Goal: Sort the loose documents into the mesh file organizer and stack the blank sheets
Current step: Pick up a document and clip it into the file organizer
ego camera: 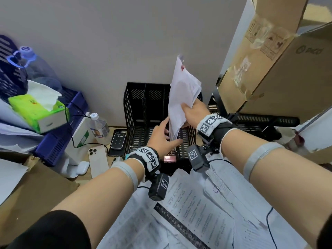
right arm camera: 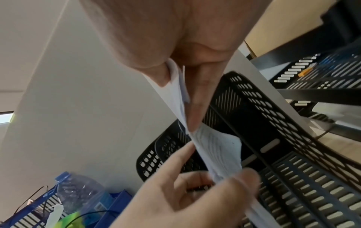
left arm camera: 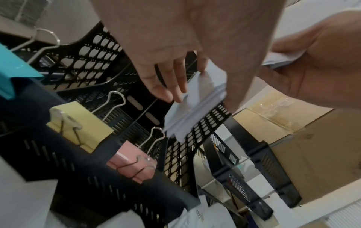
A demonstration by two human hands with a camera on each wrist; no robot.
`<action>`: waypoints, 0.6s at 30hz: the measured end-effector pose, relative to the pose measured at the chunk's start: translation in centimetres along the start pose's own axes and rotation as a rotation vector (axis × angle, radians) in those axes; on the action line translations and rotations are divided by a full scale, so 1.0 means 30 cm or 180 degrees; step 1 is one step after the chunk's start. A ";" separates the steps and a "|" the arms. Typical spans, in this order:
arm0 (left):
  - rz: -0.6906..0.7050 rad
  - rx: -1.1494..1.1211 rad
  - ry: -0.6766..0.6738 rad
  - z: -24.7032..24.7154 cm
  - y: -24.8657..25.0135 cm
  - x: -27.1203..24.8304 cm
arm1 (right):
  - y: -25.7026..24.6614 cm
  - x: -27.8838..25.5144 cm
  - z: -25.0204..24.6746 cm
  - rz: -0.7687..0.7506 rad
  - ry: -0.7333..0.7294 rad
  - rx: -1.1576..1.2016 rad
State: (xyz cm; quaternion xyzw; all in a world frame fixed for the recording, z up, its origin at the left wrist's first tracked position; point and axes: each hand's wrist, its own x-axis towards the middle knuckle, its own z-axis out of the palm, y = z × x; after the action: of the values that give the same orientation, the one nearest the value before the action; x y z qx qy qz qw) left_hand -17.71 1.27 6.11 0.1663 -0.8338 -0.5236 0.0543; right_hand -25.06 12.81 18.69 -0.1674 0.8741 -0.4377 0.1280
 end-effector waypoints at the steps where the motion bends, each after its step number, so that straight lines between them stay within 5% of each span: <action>1: -0.0008 0.0155 0.0120 0.005 -0.002 0.027 | 0.016 0.019 0.012 -0.0055 -0.0071 0.0012; 4: -0.0216 0.0425 0.0233 0.024 -0.015 0.095 | 0.066 0.062 0.049 -0.0003 -0.0440 0.0147; 9: -0.0616 0.0434 0.0515 0.070 -0.051 0.144 | 0.153 0.124 0.075 0.0329 -0.0361 0.0076; 15: -0.0834 0.0647 0.0343 0.092 -0.093 0.126 | 0.225 0.124 0.107 0.0552 -0.0504 0.0268; 18: -0.0754 0.0809 0.0229 0.093 -0.099 0.115 | 0.259 0.109 0.109 0.0565 -0.0807 -0.0508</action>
State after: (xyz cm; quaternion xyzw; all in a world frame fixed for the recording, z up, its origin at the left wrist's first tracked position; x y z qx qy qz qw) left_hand -21.05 1.33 1.93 0.2874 -0.8654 -0.4104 0.0006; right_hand -28.24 13.48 10.25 -0.1530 0.8943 -0.3292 0.2616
